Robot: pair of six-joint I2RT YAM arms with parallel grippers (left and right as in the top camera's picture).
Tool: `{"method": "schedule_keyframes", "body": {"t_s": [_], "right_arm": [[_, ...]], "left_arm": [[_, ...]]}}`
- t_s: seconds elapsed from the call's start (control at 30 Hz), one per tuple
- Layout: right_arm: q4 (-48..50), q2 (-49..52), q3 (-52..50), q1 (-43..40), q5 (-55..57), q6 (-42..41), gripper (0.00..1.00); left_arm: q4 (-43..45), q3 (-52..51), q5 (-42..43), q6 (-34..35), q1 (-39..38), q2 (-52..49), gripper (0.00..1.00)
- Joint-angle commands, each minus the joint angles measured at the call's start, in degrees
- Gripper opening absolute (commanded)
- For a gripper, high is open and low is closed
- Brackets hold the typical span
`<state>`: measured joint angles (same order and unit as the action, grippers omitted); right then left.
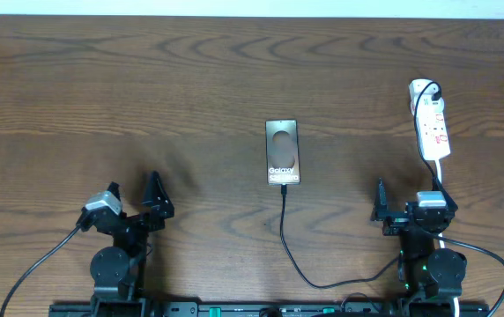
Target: Plug charger to phone and switch on socket
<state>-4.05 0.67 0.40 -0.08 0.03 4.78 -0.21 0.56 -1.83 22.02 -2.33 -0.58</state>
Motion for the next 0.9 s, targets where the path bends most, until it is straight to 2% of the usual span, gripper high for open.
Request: {"method": "schedule_keyframes", "body": {"t_s": [0.0,0.07,0.2,0.87], "right_arm": [[-0.11,-0.37,-0.11,0.5,0.68,-0.68,0.99],[-0.11,-0.37,-0.11,0.5,0.68,-0.68,0.99],[-0.11,-0.39,-0.11,0.5,0.68,-0.68,0.99],[-0.11,-0.37,-0.11,0.5,0.68,-0.66,0.99]], "left_arm": [[-4.07,-0.33,0.44,-8.92,0.28,0.52,0.98],[-3.89,-0.33,2.91,-15.13,0.28,0.52,0.98],[-3.91,-0.33,2.78,-20.13,0.28,0.52,0.98],[-3.85,-0.33,2.67,-19.85,0.28,0.52,0.98]]}}
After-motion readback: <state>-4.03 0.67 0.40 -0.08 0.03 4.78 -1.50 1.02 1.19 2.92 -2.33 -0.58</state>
